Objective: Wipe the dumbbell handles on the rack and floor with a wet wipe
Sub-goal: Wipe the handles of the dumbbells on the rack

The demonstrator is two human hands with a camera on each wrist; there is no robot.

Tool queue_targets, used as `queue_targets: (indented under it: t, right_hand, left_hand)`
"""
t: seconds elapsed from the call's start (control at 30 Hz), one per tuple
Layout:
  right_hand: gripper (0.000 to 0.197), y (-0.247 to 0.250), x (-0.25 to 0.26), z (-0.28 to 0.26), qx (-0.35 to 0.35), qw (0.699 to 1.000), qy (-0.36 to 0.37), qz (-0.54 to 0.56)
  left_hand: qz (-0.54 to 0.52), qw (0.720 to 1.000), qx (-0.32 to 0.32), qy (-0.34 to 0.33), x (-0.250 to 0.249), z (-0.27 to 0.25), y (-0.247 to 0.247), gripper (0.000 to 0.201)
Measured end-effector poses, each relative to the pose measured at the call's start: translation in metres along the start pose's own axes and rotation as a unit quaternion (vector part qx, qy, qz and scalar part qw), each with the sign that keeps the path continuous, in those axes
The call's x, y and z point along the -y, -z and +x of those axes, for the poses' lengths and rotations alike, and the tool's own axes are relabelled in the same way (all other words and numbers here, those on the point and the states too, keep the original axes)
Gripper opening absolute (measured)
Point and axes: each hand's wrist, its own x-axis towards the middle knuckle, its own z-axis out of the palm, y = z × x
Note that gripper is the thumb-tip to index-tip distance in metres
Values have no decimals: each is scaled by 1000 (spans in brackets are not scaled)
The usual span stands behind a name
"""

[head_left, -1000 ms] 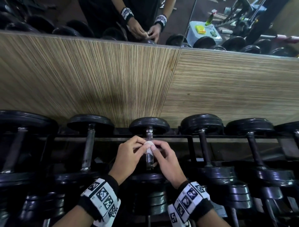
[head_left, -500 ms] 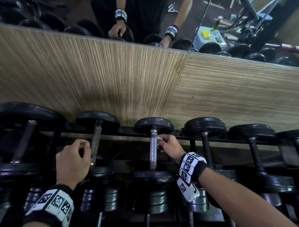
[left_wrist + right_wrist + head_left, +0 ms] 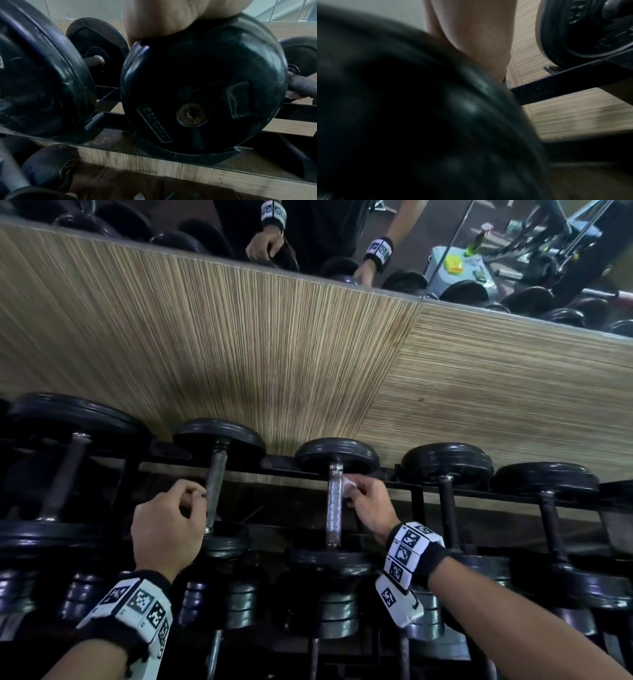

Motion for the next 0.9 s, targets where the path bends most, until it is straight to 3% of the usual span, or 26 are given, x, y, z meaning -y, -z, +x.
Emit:
queue_targets:
  t: [0.23,0.47,0.7,0.9]
  right_hand:
    - [23,11,5,-17,34,999,-4,2]
    - [18,-4,12,7,-6,1000,-6,-30]
    - [23,9,0,-20,19,999,7,-28]
    - [20,-1,10,4,10,999,16,-42]
  left_hand:
    - [-7,1000,-2,2,1,-3,-2,11]
    - [0,1000,-3,9,8,-1,-7,12]
    - [0,1000,-15,8,7,-1,-8,15]
    - [-3,1000,-11,7,10,-1,-8,15]
